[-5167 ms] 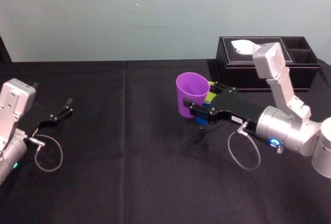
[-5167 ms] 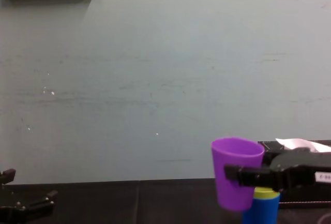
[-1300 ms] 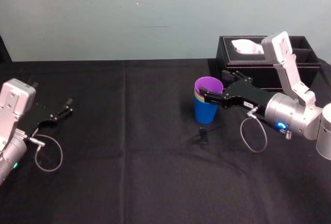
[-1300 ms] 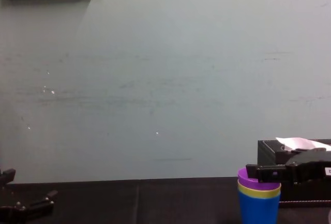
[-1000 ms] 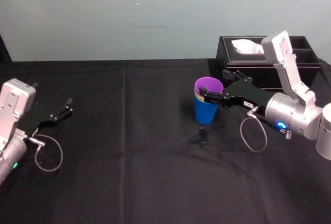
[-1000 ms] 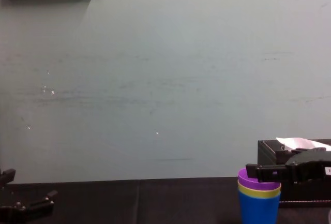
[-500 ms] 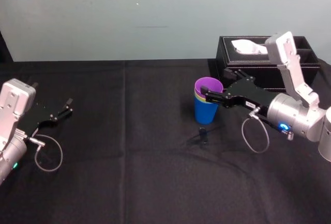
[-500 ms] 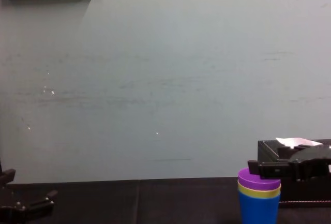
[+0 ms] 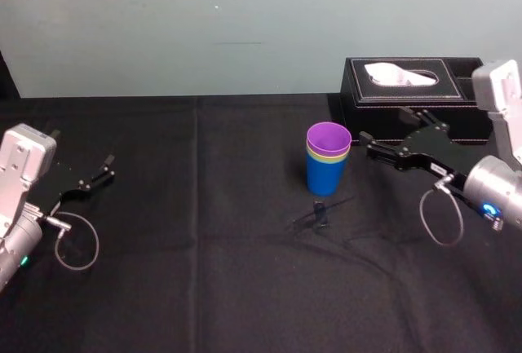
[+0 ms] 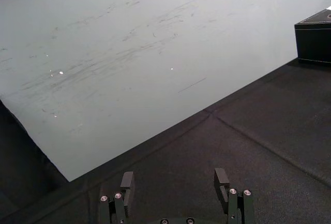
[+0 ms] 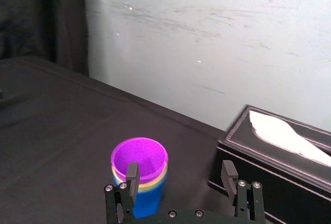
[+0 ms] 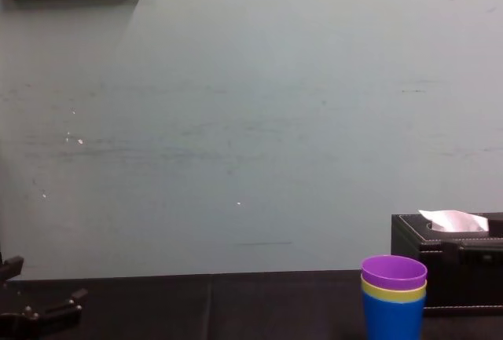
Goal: Stack the three plastic cups sequentially using one hand.
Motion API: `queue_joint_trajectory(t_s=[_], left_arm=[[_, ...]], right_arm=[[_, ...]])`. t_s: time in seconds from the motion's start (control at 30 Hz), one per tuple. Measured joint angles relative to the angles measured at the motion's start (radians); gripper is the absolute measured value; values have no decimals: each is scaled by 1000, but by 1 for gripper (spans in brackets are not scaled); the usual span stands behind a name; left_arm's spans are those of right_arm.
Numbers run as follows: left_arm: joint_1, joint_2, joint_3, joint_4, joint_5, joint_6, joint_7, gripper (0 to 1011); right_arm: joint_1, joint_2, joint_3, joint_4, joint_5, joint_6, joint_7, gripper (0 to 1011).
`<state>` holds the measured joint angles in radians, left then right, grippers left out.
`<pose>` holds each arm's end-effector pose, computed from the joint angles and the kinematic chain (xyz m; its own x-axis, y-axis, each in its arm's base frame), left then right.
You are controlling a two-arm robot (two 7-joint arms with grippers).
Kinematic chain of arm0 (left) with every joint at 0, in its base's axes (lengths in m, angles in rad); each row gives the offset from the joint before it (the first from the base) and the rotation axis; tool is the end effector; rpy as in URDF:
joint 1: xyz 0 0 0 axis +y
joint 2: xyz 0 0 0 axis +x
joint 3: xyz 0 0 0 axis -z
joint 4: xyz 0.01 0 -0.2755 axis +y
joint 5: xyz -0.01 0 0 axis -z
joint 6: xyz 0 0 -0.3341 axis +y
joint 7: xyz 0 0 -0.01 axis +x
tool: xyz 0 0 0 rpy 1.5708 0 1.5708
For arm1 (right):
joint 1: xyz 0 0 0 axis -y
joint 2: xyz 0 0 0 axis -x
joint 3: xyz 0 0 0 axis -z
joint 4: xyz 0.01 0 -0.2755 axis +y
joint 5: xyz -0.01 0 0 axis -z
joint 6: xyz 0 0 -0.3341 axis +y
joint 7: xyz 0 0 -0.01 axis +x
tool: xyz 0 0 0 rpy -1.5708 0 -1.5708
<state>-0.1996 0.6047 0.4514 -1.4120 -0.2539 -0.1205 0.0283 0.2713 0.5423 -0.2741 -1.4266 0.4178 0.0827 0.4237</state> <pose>0.3797 0.0677 -0.2954 0.2922 0.8803 0.3738 -0.9553 0.2873 0.0702 0.4137 -0.0920 -0.2341 0.5448 -0.8301 0.1186 0.8369 0.5294 -0.1390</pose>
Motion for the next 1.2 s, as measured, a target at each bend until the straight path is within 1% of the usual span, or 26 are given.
queue_joint_trajectory(t_s=[0.13, 0.23, 0.47, 0.63, 1.2], left_arm=[[0, 0, 0, 0, 0, 0, 0, 1010], [0, 0, 0, 0, 0, 0, 0, 1010], [0, 0, 0, 0, 0, 0, 0, 1010], [0, 0, 0, 0, 0, 0, 0, 1010], [0, 0, 0, 0, 0, 0, 0, 1010]], right_arm=[[-16, 2, 17, 12, -1, -15, -6, 1004], [-34, 1, 38, 28, -4, -32, -16, 1004], [-50, -9, 62, 69, -17, -50, -24, 1004], [-56, -19, 68, 98, -34, -56, -30, 1004], [-55, -16, 68, 90, -31, -56, -29, 1004]])
